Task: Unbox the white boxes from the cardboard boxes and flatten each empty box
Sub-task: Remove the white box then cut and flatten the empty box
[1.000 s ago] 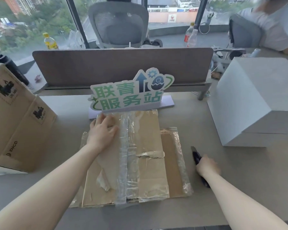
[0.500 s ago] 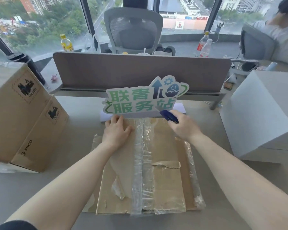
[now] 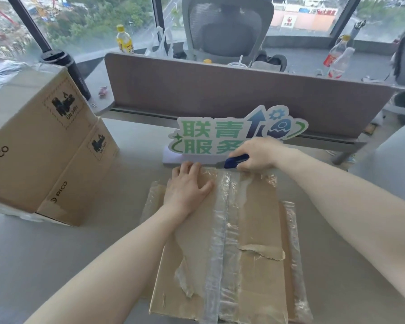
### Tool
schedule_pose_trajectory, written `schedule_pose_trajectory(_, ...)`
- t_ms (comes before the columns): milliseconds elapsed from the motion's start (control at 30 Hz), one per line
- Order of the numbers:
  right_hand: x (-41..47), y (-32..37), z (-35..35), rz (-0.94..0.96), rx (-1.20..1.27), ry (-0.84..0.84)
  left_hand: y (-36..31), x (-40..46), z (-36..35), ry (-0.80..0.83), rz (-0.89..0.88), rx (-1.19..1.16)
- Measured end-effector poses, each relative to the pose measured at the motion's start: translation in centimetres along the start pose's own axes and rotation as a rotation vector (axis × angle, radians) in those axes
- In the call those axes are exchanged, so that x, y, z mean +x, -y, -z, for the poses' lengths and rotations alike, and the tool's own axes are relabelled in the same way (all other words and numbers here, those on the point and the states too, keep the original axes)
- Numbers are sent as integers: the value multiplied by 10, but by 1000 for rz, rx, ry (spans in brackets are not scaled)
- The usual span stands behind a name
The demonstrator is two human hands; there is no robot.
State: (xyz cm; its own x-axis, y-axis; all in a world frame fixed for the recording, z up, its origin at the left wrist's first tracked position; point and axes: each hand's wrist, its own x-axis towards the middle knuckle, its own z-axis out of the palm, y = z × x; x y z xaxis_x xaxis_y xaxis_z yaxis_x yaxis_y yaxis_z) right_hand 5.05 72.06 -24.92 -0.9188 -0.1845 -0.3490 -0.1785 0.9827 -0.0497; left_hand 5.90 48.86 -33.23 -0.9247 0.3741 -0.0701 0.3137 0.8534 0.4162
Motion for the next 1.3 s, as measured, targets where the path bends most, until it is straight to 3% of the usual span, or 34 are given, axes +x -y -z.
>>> schedule_pose_trajectory(467,-9,-27,10,192,-127,-18,-4,2,-5,55,53,106)
schedule_pose_trajectory(1300,-39,-66,3,181,-305,57,-9,3,-6,64,110,147)
